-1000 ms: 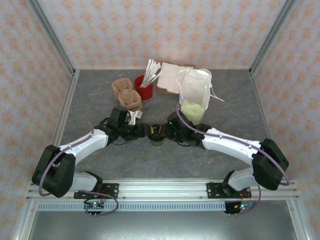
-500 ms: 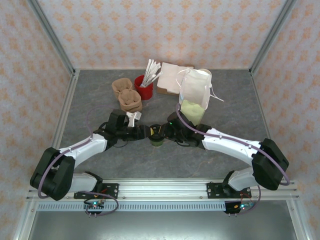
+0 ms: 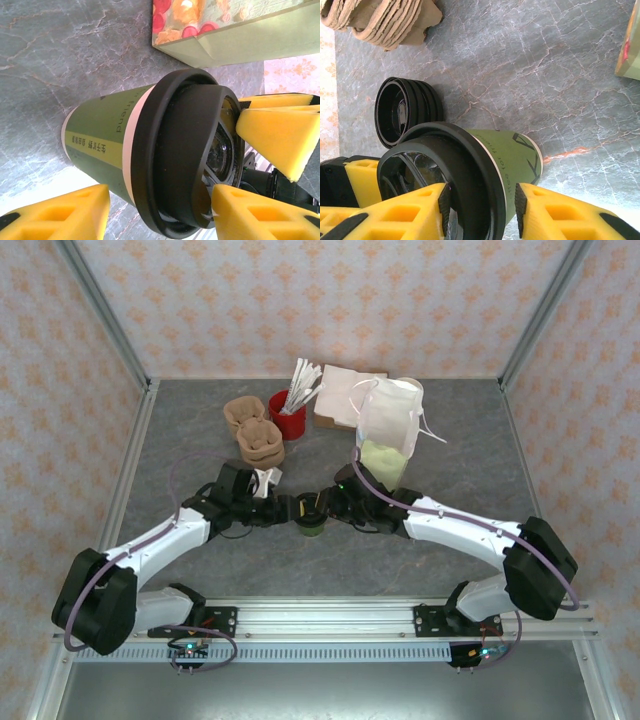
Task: Pack the takeout coffee
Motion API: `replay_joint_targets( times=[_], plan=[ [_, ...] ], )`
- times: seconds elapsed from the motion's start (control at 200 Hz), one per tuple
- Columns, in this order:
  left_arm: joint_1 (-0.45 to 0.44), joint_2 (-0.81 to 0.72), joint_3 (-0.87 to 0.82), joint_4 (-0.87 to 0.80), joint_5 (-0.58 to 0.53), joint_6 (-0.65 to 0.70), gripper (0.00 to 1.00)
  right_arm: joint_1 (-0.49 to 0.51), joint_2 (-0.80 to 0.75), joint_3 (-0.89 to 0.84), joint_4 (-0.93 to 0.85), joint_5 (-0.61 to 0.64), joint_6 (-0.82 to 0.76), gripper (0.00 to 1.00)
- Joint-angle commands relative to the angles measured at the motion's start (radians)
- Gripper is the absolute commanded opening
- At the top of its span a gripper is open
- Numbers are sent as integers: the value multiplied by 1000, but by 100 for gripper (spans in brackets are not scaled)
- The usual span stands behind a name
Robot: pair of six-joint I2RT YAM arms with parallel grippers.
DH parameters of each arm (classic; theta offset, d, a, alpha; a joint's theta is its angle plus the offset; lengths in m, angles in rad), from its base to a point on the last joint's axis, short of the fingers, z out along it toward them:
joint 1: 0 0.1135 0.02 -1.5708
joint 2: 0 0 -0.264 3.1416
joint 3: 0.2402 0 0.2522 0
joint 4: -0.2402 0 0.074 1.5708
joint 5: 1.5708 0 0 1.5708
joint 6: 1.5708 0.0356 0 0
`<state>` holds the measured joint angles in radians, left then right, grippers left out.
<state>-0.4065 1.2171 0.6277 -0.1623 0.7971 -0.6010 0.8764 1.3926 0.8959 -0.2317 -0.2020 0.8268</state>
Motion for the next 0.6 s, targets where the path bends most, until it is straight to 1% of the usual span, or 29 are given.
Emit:
replay_joint_targets(
  times=[0.0, 0.315, 0.596],
  plan=[
    [-8, -27, 34, -75, -39, 17, 58, 7, 19, 17, -44, -7, -2, 41],
    [-8, -67, 44, -107, -38, 27, 59, 7, 13, 21, -48, -5, -4, 42],
    [-8, -19, -10, -79, -56, 43, 55, 7, 20, 2, -37, -5, 3, 41]
  ],
)
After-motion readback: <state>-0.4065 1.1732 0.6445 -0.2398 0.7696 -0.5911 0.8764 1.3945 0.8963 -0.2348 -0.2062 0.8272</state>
